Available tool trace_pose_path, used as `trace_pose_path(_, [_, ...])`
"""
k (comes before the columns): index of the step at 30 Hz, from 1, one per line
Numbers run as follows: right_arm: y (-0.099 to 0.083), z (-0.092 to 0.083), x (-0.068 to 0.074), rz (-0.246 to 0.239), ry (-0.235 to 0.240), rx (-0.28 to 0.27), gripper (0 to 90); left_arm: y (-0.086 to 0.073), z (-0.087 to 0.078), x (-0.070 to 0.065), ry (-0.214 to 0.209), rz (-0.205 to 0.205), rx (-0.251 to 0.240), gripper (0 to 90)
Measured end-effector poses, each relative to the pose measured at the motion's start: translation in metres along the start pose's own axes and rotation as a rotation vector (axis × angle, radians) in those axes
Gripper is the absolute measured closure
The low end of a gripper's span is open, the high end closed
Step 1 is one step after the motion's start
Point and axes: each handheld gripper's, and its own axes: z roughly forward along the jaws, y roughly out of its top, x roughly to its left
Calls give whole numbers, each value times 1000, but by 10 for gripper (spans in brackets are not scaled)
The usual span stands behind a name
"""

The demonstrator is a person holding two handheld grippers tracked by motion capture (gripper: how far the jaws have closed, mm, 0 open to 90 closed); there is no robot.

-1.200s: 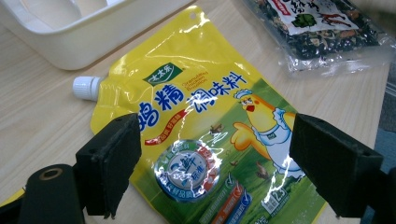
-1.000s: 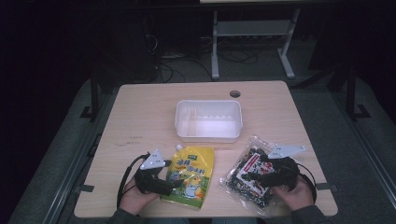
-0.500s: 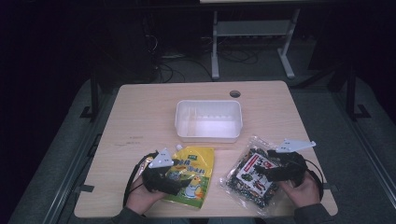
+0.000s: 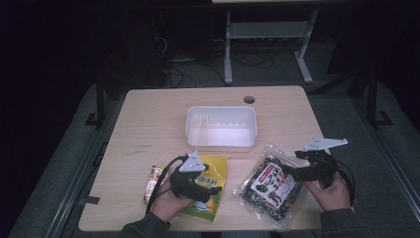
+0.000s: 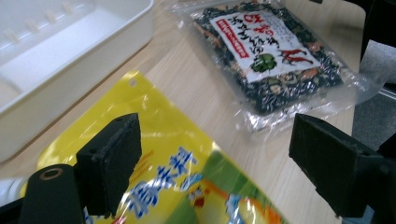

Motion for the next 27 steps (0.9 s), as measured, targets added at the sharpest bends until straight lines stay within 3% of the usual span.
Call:
trace_pose_path(15, [0,-3,-31,78,-38,63,261,28,41,-10,-54,14,29,166])
trace_pose_path(27, [-19,-6,-55,140,-81,121,312,39,67,-15,-82,19,62,171])
